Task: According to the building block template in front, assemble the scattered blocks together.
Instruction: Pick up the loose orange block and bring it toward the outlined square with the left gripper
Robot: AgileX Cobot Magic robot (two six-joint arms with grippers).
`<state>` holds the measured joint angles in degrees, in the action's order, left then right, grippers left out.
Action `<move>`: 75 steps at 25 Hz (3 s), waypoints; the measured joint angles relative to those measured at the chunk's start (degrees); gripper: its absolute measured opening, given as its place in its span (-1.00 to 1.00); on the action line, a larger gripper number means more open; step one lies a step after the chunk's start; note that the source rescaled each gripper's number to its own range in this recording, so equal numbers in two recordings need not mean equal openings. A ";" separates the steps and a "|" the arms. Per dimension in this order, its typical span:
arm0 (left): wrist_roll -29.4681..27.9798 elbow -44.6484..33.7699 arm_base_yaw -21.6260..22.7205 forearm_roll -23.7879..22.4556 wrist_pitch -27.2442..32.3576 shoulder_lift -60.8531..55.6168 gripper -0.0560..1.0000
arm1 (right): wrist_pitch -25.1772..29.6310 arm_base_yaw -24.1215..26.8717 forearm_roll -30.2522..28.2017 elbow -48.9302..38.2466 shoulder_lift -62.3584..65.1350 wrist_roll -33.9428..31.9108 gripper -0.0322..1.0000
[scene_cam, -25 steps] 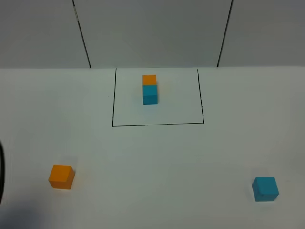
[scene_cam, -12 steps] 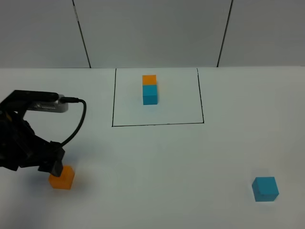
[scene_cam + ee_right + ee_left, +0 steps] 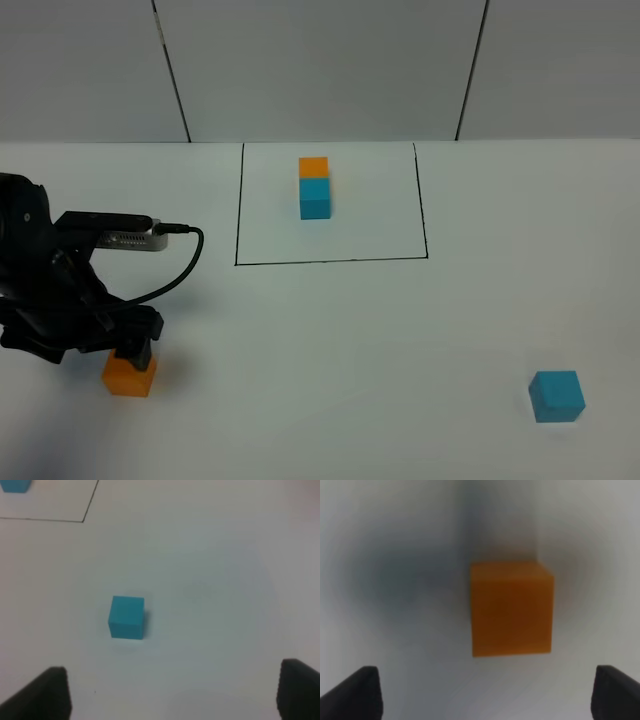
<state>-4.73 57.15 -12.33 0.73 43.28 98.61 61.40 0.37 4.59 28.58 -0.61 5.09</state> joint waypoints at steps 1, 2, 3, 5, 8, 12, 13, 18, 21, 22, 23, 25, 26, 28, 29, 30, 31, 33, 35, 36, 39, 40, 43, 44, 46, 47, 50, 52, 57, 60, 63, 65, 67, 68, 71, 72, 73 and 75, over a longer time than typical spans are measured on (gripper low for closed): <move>0.41 0.00 0.00 0.41 -0.93 0.79 0.80 | 0.00 0.00 0.00 0.00 0.00 0.00 0.42; 0.71 0.00 0.00 0.54 -1.66 1.42 0.80 | 0.00 0.00 0.00 0.00 0.00 0.00 0.42; 1.06 0.04 0.00 0.61 -2.19 2.13 0.80 | 0.00 0.00 0.00 0.00 0.00 0.00 0.42; 1.36 0.11 0.00 0.93 -3.22 3.63 0.80 | 0.00 0.00 0.00 0.00 0.00 0.00 0.42; 1.89 0.11 0.00 1.16 -4.08 5.68 0.80 | 0.00 0.00 0.00 0.00 0.00 0.00 0.42; 2.40 0.11 0.00 1.76 -6.69 7.83 0.77 | 0.00 0.00 0.00 0.00 0.00 0.00 0.42; 2.44 0.11 0.00 1.88 -7.03 8.11 0.74 | 0.00 0.00 0.00 0.00 0.00 0.00 0.42; 2.52 0.11 0.00 1.93 -7.89 9.87 0.48 | 0.00 0.00 0.00 0.00 0.00 0.00 0.42; 2.51 0.11 0.00 2.14 -7.89 10.75 0.26 | 0.00 0.00 0.00 0.00 0.00 0.00 0.42; 2.51 0.11 0.00 2.19 -7.89 10.87 0.18 | 0.00 0.00 0.00 0.00 0.00 0.00 0.42; 2.51 0.11 0.00 2.19 -7.89 10.94 0.10 | 0.00 0.00 0.00 0.00 0.00 0.00 0.42; 2.46 0.11 0.00 2.19 -7.89 10.94 -0.17 | 0.00 0.00 0.00 0.00 0.00 0.00 0.42; 2.46 0.11 0.00 2.19 -7.96 10.94 -0.33 | 0.00 0.00 -0.05 0.00 0.00 0.00 0.42; 2.46 0.11 0.00 2.19 -8.06 10.94 -0.86 | 0.00 0.00 -0.05 0.00 0.00 0.00 0.42; 2.46 0.18 0.00 2.14 -8.06 10.94 -0.89 | 0.00 0.00 -0.05 0.00 0.00 0.00 0.42; 2.62 0.52 0.00 2.14 -7.94 10.94 -0.89 | 0.00 0.00 -0.05 0.00 0.00 0.00 0.42; 3.01 1.03 -0.06 2.01 -7.64 10.94 -0.89 | 0.00 0.00 -0.05 0.00 0.00 0.00 0.42; 5.36 3.34 -1.00 1.64 -5.54 11.05 -0.89 | 0.00 0.00 -0.05 0.00 0.00 0.00 0.42; 8.66 6.73 -2.43 0.97 -3.62 11.05 -0.89 | 0.00 0.00 -0.05 0.00 0.00 0.00 0.42; 10.86 8.39 -3.26 0.53 -2.45 11.05 -0.89 | 0.00 0.00 -0.05 0.00 0.00 0.00 0.42; 19.94 14.92 -7.54 -2.08 0.73 11.20 -0.89 | 0.00 0.00 -0.05 0.00 0.00 0.00 0.42; 23.78 16.75 -8.98 -2.81 1.77 11.35 -0.89 | 0.00 0.00 -0.05 0.00 0.00 0.00 0.42; 32.80 23.77 -13.50 -3.77 5.64 13.72 -0.89 | 0.00 0.00 -0.05 0.00 0.00 0.00 0.42; 35.20 26.58 -14.71 -3.80 7.37 15.57 -0.89 | 0.00 0.00 -0.05 0.00 0.00 0.00 0.42; 39.19 31.97 -16.46 -4.05 10.79 18.89 -0.89 | 0.00 0.00 -0.05 0.00 0.00 0.00 0.42; 41.27 34.84 -17.20 -4.24 12.48 21.02 -0.89 | 0.00 0.00 -0.05 0.00 0.00 0.00 0.42; 46.23 42.40 -19.05 -4.57 16.20 26.89 -0.89 | 0.00 0.00 -0.05 0.00 0.00 0.00 0.42; 48.73 46.67 -20.26 -4.57 18.27 30.35 -0.89 | 0.00 0.00 -0.05 0.00 0.00 0.00 0.42; 54.01 53.34 -21.62 -4.32 20.54 36.35 -0.89 | 0.00 0.00 -0.05 0.00 0.00 0.00 0.42; 55.97 53.78 -21.68 -4.37 20.54 37.83 -0.89 | 0.00 0.00 -0.05 0.00 0.00 0.00 0.42; 57.30 53.78 -21.68 -4.47 20.54 38.95 -0.89 | 0.00 0.00 -0.05 0.00 0.00 0.00 0.42; 57.50 53.89 -21.68 -4.51 20.54 39.56 -0.89 | 0.00 0.00 -0.05 0.00 0.00 0.00 0.42; 57.51 54.05 -21.68 -4.46 20.48 39.79 -0.89 | 0.00 0.00 -0.05 0.00 0.00 0.00 0.42; 57.51 54.05 -21.68 -4.41 20.21 39.79 -0.89 | 0.00 0.00 -0.05 0.00 0.00 0.00 0.42; 57.56 54.09 -21.68 -4.34 19.91 39.79 -0.89 | 0.00 0.00 -0.05 0.00 0.00 0.00 0.42; 57.56 54.09 -21.68 -4.34 19.91 39.79 -0.89 | 0.00 0.00 -0.05 0.00 0.00 0.00 0.42; 57.63 54.09 -21.68 -4.34 19.91 39.79 -0.89 | 0.00 0.00 -0.05 0.00 0.00 0.00 0.42; 57.62 54.09 -21.68 -4.34 19.91 39.79 -0.89 | 0.00 0.00 -0.05 0.00 0.00 0.00 0.42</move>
<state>52.89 111.24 -34.01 -3.62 63.19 138.40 61.40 0.37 4.54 28.58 -0.61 5.09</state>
